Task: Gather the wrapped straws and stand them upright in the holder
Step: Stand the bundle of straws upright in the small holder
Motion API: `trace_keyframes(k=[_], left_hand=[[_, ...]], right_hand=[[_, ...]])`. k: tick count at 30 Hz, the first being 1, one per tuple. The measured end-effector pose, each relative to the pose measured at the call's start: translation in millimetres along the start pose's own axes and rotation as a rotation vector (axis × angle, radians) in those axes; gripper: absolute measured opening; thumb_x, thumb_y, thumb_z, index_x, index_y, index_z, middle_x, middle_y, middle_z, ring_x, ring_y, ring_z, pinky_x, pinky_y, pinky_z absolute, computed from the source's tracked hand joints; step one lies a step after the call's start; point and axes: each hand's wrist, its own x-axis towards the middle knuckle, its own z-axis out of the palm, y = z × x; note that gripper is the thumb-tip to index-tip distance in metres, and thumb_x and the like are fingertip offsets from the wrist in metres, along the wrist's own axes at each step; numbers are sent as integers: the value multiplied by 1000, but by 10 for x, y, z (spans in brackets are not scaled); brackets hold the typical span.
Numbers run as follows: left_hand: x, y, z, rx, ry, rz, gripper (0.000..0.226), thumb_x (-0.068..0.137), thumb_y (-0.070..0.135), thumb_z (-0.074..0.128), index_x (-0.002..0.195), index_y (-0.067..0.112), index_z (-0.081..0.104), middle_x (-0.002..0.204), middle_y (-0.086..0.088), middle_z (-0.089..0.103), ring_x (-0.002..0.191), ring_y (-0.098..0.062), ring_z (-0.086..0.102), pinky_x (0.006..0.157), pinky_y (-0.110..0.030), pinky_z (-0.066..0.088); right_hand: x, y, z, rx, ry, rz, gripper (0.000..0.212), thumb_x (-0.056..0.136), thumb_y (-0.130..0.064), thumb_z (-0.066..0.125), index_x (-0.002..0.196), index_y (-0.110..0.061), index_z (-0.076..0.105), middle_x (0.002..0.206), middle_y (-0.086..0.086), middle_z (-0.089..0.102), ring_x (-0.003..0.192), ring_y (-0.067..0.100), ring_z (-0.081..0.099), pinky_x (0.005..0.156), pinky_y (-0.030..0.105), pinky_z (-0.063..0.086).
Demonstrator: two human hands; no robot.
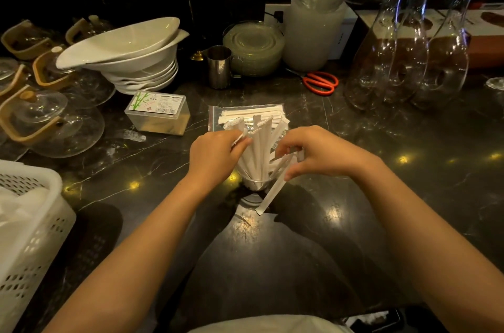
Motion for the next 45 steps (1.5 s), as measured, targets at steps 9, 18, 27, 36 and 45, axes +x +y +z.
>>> trace_keyframes(k=[9,18,27,36,45], left_hand=[[-7,27,-33,1,12,-5,33,90,36,44,102,11,61,87,-14,70,77,-29,62,58,-31,39],[-12,46,-65,-49,81,-2,37,89,35,47,120,16,55,115,-7,66,97,-24,61,70,-27,38],[7,30,-66,-93,51,-1,36,87,28,51,120,14,51,118,-10,53,106,-20,49,79,-26,37],[80,-16,-136,-167,-16,-39,29,88,20,50,115,12,55,108,-6,53,87,-14,48,77,-31,44],[84,-15,-175,-210,-9,-35,24,87,16,52,110,11,58,94,3,49,72,-3,45,63,-11,35]], right_hand=[[13,-1,62,-151,-92,-61,25,77,-20,68,102,-20,65,107,2,61,99,16,53,88,33,46],[3,-31,43,-77,63,-75,19,83,-18,62,99,-14,69,99,1,72,87,7,62,80,25,50],[-20,8,29,-49,197,-46,19,76,-26,69,94,-22,70,75,-19,61,66,-21,51,84,23,34],[-243,-205,-506,298,396,-118,13,73,-21,62,75,-33,57,73,-14,59,65,-3,60,60,8,50],[-42,-203,-535,222,535,-143,10,78,-12,65,88,-13,62,73,-17,56,64,-10,60,63,6,50]])
